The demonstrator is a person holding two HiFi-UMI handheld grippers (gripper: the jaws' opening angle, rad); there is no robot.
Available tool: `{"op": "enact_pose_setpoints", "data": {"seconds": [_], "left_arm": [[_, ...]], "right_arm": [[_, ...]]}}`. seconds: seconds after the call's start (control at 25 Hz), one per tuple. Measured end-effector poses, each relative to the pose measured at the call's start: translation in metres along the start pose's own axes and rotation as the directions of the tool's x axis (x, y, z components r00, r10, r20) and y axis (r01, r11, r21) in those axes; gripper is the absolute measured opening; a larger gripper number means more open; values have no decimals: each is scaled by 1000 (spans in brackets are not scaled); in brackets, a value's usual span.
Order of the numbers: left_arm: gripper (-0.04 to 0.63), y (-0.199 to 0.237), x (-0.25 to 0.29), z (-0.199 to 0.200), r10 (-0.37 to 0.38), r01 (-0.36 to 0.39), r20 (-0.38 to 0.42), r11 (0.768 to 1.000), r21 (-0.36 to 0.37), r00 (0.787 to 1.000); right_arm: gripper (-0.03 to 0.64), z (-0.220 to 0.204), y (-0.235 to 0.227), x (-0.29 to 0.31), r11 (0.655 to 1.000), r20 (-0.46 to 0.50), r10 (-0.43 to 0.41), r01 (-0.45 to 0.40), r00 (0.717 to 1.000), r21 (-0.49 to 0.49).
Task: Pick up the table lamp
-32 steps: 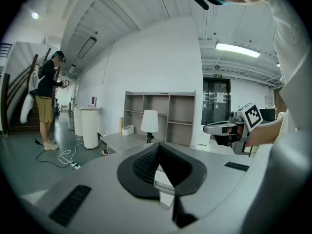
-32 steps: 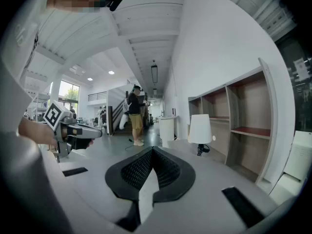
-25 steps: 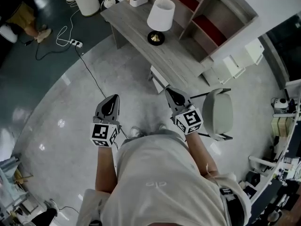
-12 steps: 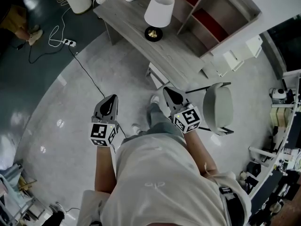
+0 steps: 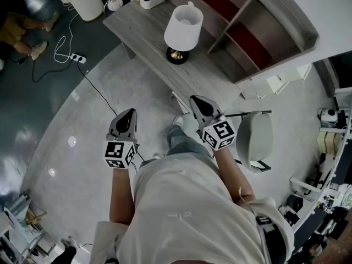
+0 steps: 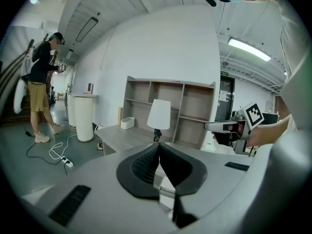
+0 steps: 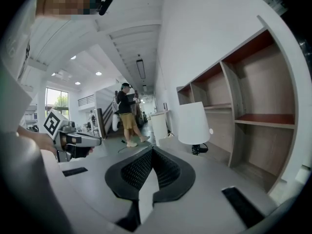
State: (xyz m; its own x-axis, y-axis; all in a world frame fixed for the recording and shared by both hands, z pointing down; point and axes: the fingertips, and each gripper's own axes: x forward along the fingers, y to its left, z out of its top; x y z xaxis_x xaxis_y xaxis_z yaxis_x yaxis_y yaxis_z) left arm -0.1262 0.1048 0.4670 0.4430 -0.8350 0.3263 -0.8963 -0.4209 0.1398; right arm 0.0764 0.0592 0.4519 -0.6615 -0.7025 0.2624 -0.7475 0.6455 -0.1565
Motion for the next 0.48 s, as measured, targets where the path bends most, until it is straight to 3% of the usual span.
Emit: {"op": "enact_pose_setpoints", "data": {"seconds": [0.24,0.48], "left_arm": [[15,3,72,21,-6,5,-5,1000,-19,1000],[15,-1,128,45,-8,9,-25,1000,13,1000]], "right_arm": [[26,21,-59,35,1000,-17,20,-20,1000,-24],[26,19,-104,57,999,-27,40,-40,999,-14]]}}
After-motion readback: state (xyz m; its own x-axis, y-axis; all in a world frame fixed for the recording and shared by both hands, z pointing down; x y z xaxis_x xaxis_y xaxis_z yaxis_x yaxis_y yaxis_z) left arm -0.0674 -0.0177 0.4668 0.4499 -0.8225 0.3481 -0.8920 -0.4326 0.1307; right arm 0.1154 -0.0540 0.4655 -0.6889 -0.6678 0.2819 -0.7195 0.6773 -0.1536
